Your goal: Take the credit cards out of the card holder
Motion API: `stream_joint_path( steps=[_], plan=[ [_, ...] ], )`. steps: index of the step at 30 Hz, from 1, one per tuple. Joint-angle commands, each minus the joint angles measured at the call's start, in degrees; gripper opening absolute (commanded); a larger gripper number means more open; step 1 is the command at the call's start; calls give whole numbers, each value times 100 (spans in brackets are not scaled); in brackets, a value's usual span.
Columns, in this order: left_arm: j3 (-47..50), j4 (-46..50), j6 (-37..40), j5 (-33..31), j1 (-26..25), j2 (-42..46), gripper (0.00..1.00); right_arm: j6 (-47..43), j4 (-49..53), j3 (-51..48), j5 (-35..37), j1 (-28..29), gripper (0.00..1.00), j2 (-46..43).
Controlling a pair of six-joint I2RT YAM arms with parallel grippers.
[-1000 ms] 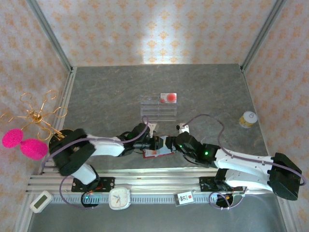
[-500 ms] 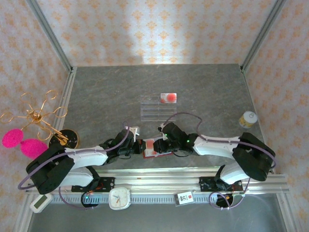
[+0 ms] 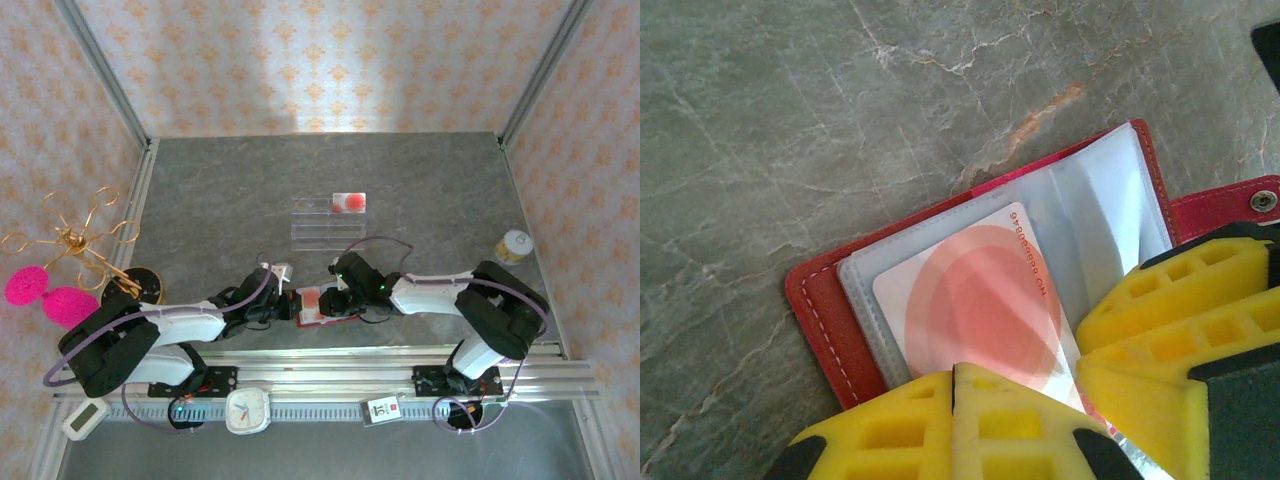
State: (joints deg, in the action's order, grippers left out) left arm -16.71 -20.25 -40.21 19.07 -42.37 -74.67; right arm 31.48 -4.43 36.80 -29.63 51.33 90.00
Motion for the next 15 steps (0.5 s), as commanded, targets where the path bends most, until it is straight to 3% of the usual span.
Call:
stream_joint_path(
  steps=[1, 5, 8, 15],
  plan=[
    [-8, 124, 102, 27, -23, -179, 0, 27, -155, 140, -179, -10, 22, 265],
    [26, -25, 50, 107, -52, -302, 0, 16, -139, 198, -185, -9, 14, 374],
    [32, -54, 30, 116, -57, -331, 0, 75, -59, 181, -17, -27, 1, 328],
    [9, 73, 177, -16, 40, -114, 0, 363, 355, -130, 693, -141, 0, -183]
  ],
)
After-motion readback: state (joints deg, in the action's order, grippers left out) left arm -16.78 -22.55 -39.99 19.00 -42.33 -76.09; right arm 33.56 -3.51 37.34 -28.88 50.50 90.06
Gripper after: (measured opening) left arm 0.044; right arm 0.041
